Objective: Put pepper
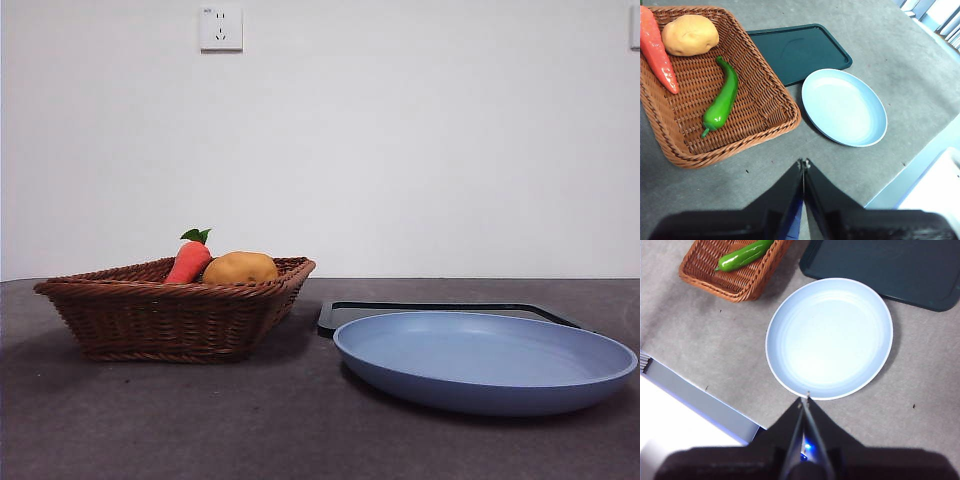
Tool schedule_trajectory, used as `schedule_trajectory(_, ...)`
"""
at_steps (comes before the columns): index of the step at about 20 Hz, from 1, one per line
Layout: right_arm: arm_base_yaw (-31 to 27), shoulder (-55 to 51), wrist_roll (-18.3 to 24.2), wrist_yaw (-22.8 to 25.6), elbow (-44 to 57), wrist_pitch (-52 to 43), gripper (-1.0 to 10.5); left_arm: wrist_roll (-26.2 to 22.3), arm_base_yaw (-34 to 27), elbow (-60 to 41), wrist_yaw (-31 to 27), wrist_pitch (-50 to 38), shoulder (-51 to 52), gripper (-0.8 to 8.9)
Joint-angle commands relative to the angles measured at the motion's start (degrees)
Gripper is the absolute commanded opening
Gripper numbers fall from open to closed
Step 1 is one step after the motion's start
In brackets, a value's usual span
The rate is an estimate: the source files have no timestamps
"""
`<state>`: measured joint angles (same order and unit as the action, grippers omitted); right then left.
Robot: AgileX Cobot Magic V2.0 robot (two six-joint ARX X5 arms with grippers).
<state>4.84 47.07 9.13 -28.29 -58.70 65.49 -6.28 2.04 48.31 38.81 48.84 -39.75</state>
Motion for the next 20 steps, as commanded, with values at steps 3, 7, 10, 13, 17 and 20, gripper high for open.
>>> schedule_trajectory(3, 0.13, 0.33, -1.14, 0.11, -0.87, -0.70, 2.9, -1.01, 0.20, 0.70, 0.50, -0.81, -0.24, 3.34)
schedule_trajectory(7, 0.17, 1.70, -1.97, 0.11, -0.87, -0.59, 3.1, -0.31, 0.24, 0.70, 0.33, -0.81, -0.24, 4.08)
schedule_trajectory(10, 0.17, 3.56, -2.03, 0.15, -0.87, -0.70, 3.1, -0.31, 0.24, 0.70, 0.35, -0.85, -0.24, 4.08)
schedule_trajectory(13, 0.17, 7.96, -2.03, 0.44, -0.87, -1.92, 3.1, -0.11, 0.24, 0.70, 0.37, -0.87, -0.24, 4.08)
schedule_trajectory(17, 0.24, 18.10, -2.23, 3.26, -0.87, -5.51, 3.1, 0.09, 0.24, 0.70, 0.46, -1.07, -0.24, 4.06)
schedule_trajectory(20, 0.24, 27.34, -2.21, 4.96, -0.87, -8.52, 3.1, 0.09, 0.24, 0.70, 0.48, -1.20, -0.24, 4.06)
